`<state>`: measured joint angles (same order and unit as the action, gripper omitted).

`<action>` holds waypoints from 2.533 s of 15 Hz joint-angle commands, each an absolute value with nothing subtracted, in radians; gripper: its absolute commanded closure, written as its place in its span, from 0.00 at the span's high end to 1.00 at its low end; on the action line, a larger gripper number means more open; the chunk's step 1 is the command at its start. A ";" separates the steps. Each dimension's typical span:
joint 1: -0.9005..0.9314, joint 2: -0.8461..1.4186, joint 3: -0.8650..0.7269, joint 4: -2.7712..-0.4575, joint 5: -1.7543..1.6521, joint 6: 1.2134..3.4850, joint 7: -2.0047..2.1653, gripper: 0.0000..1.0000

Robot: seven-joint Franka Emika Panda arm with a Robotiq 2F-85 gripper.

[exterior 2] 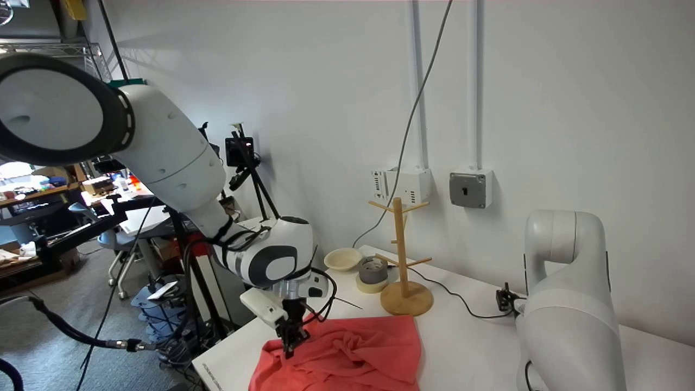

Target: Move the shirt away from you then unfold it

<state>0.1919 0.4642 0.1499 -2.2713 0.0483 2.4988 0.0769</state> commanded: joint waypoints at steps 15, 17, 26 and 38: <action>0.448 0.509 0.087 -1.935 -0.404 2.584 0.286 0.01; 0.490 0.574 0.059 -1.859 -0.477 2.619 0.305 0.01; 0.591 0.815 -0.024 -1.600 -0.489 2.776 0.270 0.19; 0.542 0.749 0.014 -1.651 -0.344 2.505 0.226 1.00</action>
<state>0.5752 0.8119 -0.0176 -1.5961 -0.4018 2.6290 0.2695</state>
